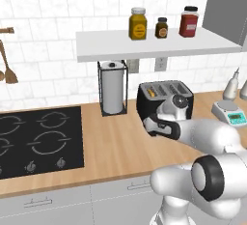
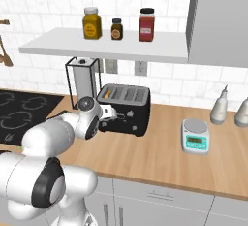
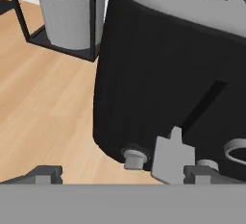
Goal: Start the toaster. Once the lever pops up, take the bread to the plate on the dining counter.
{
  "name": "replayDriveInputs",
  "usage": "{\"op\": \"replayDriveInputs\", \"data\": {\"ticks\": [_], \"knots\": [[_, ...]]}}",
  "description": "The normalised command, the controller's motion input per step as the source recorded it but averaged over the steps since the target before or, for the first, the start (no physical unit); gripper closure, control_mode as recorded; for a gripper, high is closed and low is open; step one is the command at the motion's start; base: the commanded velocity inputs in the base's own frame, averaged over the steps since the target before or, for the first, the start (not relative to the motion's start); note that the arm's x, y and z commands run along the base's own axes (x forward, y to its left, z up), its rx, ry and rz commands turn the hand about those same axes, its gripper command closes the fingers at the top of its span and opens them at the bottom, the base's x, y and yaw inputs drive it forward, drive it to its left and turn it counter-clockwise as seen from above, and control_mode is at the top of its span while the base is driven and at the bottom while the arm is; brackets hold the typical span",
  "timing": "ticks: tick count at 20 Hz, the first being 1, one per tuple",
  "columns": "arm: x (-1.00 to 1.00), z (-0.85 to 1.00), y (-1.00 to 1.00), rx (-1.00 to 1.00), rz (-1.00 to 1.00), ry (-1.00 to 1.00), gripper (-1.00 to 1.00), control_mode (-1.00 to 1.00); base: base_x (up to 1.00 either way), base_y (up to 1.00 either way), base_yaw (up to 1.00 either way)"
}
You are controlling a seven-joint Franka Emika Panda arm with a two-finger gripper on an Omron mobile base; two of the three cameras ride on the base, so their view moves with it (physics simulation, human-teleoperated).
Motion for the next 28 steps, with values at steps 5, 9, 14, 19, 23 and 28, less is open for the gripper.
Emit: {"op": "replayDriveInputs", "data": {"ticks": [5, 9, 14, 19, 23, 28], "knots": [[-0.22, 0.20, 0.00, 0.02, -0.09, -0.05, -1.00, -1.00, 0.00, 0.00, 0.00], [-0.39, 0.54, 0.00, 0.03, -0.07, -0.10, -1.00, -1.00, 0.00, 0.00, 0.00], [-0.40, 0.64, 0.00, 0.03, -0.05, -0.18, -1.00, -1.00, 0.00, 0.00, 0.00], [-0.17, 0.74, 0.00, 0.02, -0.02, -0.28, -1.00, -1.00, 0.00, 0.00, 0.00], [0.00, 0.68, 0.00, 0.00, -0.01, -0.28, -1.00, -1.00, 0.00, 0.00, 0.00], [0.06, 0.61, 0.00, 0.00, -0.09, -0.01, -1.00, -1.00, 0.00, 0.00, 0.00]]}}
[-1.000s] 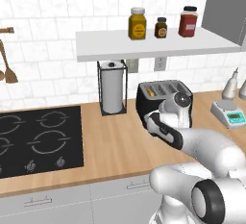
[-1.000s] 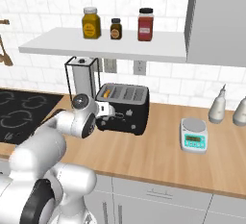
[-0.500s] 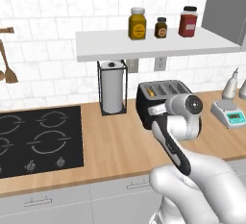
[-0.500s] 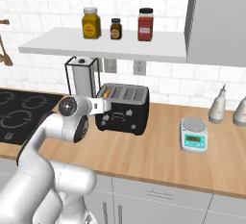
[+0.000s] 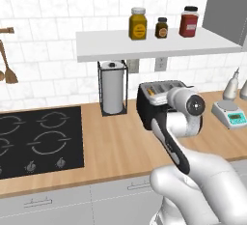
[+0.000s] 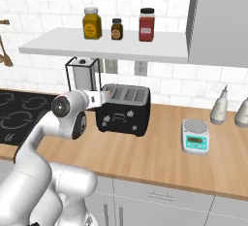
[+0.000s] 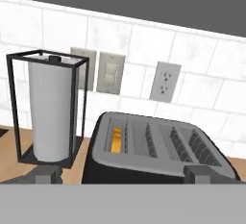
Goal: Start the toaster. Once the lever pops up, take the bread to the plate on the dining counter.
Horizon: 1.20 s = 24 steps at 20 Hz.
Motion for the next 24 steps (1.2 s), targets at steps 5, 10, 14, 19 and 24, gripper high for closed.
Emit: {"op": "replayDriveInputs", "data": {"ticks": [5, 10, 14, 19, 24], "knots": [[0.12, 0.30, -0.08, 0.02, -0.05, 0.20, -1.00, -1.00, 0.00, 0.00, 0.00], [0.28, -0.08, -0.21, 0.08, -0.01, 0.18, -1.00, -1.00, 0.00, 0.00, 0.00], [0.21, -0.48, -0.15, 0.12, 0.00, 0.02, -1.00, -1.00, 0.00, 0.00, 0.00], [0.05, -0.39, 0.01, 0.03, 0.00, 0.00, -1.00, -1.00, 0.00, 0.00, 0.00], [0.09, -0.04, 0.15, 0.00, 0.00, 0.00, -1.00, -1.00, 0.00, 0.00, 0.00]]}}
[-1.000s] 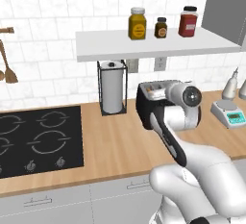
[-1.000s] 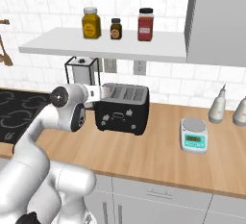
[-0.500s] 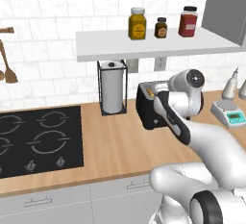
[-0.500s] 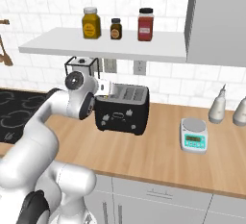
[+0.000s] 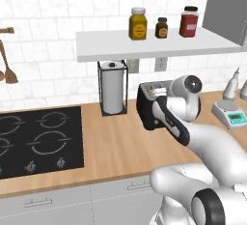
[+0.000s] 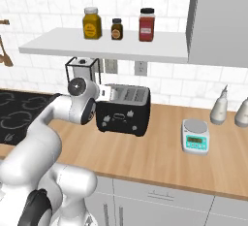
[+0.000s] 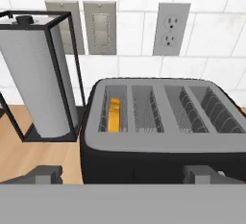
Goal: Start the toaster. Once the lever pops up, take the bread to the plate on the dining counter.
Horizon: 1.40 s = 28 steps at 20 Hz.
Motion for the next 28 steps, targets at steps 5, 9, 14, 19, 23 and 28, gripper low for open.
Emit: {"op": "replayDriveInputs", "data": {"ticks": [5, 9, 14, 19, 23, 28], "knots": [[0.12, 0.00, 0.20, 0.00, 0.00, 0.00, -1.00, -1.00, 0.00, 0.00, 0.00], [0.23, 0.00, 0.00, 0.01, 0.00, 0.00, -1.00, -1.00, 0.00, 0.00, 0.00], [0.31, 0.00, -0.04, 0.04, 0.03, 0.00, -1.00, -1.00, 0.00, 0.00, 0.00], [0.30, -0.07, 0.00, 0.01, 0.01, 0.03, -1.00, -1.00, 0.00, 0.00, 0.00], [0.25, -0.11, -0.05, 0.00, 0.00, 0.01, -1.00, -1.00, 0.00, 0.00, 0.00], [0.17, -0.26, -0.02, 0.00, 0.00, 0.00, -1.00, -1.00, 0.00, 0.00, 0.00]]}}
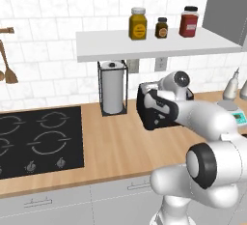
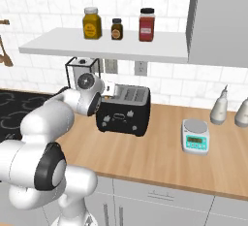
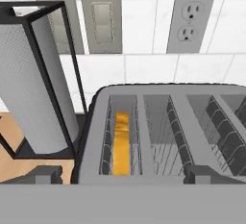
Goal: Start the toaster. Once the lever pops up, take the bread to the plate on the dining counter.
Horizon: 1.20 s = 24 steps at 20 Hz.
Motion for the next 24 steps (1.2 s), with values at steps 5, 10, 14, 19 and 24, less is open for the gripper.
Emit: {"op": "replayDriveInputs", "data": {"ticks": [5, 10, 14, 19, 24], "knots": [[0.14, -0.24, 0.00, 0.00, 0.00, 0.00, -1.00, -1.00, 0.00, 0.00, 0.00], [0.14, -0.07, 0.00, 0.00, 0.00, 0.00, -1.00, -1.00, 0.00, 0.00, 0.00], [0.01, 0.00, 0.00, 0.00, 0.00, 0.00, -1.00, -1.00, 0.00, 0.00, 0.00], [0.01, 0.00, 0.00, 0.00, 0.00, 0.00, -1.00, -1.00, 0.00, 0.00, 0.00], [0.00, 0.00, 0.00, 0.00, 0.00, 0.00, -1.00, -1.00, 0.00, 0.00, 0.00]]}}
